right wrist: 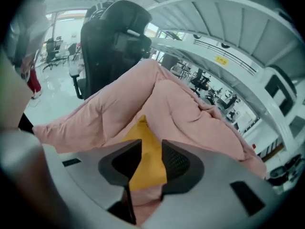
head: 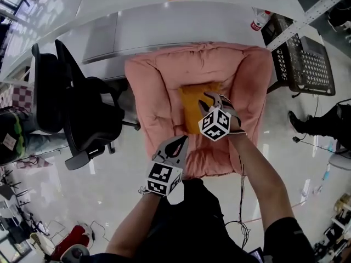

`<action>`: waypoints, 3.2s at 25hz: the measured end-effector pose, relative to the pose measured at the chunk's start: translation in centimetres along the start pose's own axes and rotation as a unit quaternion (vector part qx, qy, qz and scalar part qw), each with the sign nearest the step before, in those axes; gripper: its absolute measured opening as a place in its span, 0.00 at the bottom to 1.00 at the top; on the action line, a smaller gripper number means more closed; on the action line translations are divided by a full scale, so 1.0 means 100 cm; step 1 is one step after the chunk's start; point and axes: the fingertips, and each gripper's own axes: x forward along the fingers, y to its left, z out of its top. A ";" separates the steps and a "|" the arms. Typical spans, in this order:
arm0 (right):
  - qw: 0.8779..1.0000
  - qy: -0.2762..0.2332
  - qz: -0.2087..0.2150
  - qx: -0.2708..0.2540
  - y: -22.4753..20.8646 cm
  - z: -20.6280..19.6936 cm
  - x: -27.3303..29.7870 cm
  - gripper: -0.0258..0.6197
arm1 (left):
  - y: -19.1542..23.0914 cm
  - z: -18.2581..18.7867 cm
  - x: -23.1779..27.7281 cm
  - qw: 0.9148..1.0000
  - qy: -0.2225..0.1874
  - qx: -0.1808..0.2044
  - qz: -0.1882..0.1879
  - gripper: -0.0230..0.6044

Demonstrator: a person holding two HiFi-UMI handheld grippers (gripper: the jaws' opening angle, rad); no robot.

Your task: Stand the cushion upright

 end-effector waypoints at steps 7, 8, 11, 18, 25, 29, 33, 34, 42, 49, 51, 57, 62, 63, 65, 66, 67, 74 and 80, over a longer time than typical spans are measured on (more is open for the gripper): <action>0.981 -0.027 -0.068 0.181 -0.013 -0.002 -0.067 0.09 | 0.003 0.014 -0.001 1.000 -0.006 0.006 0.000 0.05; 0.976 -0.029 -0.073 0.206 -0.013 -0.003 -0.076 0.08 | 0.002 0.017 -0.003 1.000 -0.007 0.004 -0.001 0.05; 0.962 -0.035 -0.093 0.253 -0.008 -0.002 -0.104 0.07 | -0.004 0.024 -0.012 1.000 -0.013 0.006 -0.016 0.05; 0.929 -0.070 -0.139 0.336 0.016 0.005 -0.168 0.05 | -0.022 0.031 -0.044 0.998 -0.017 0.013 -0.053 0.05; 0.893 -0.108 -0.174 0.401 0.049 0.025 -0.235 0.05 | -0.020 0.046 -0.092 0.997 -0.028 0.021 -0.069 0.05; 0.875 -0.133 -0.194 0.423 0.064 0.038 -0.269 0.05 | -0.022 0.060 -0.118 0.996 -0.045 0.036 -0.072 0.05; 0.862 -0.159 -0.213 0.432 0.072 0.056 -0.301 0.05 | -0.025 0.076 -0.141 0.994 -0.062 0.050 -0.073 0.05; 0.860 -0.164 -0.217 0.431 0.074 0.061 -0.308 0.05 | -0.025 0.079 -0.148 0.994 -0.066 0.054 -0.073 0.05; 0.843 -0.223 -0.244 0.425 0.075 0.098 -0.353 0.05 | -0.019 0.113 -0.192 0.990 -0.102 0.079 -0.064 0.05; 0.833 -0.264 -0.266 0.408 0.068 0.132 -0.387 0.05 | -0.007 0.151 -0.230 0.984 -0.139 0.095 -0.049 0.05; 0.830 -0.274 -0.270 0.403 0.067 0.140 -0.397 0.05 | -0.006 0.160 -0.242 0.983 -0.150 0.095 -0.048 0.05; 0.822 -0.296 -0.292 0.389 0.055 0.155 -0.428 0.05 | -0.008 0.183 -0.266 0.978 -0.177 0.101 -0.051 0.05; 0.822 -0.300 -0.298 0.381 0.053 0.162 -0.435 0.04 | -0.007 0.191 -0.279 0.975 -0.193 0.103 -0.048 0.05; 0.823 -0.298 -0.299 0.380 0.054 0.162 -0.435 0.04 | -0.007 0.191 -0.281 0.974 -0.194 0.103 -0.048 0.05; 0.823 -0.298 -0.299 0.380 0.056 0.162 -0.435 0.04 | -0.006 0.191 -0.283 0.974 -0.195 0.102 -0.047 0.05; 0.822 -0.299 -0.299 0.381 0.057 0.163 -0.435 0.04 | -0.005 0.191 -0.285 0.974 -0.197 0.100 -0.046 0.05; 0.821 -0.301 -0.300 0.381 0.058 0.163 -0.436 0.04 | -0.004 0.192 -0.286 0.974 -0.199 0.099 -0.045 0.05; 0.818 -0.304 -0.307 0.379 0.064 0.161 -0.441 0.04 | -0.006 0.191 -0.290 0.973 -0.205 0.095 -0.049 0.05; 0.820 -0.302 -0.309 0.375 0.068 0.165 -0.444 0.04 | -0.006 0.191 -0.296 0.972 -0.210 0.092 -0.051 0.05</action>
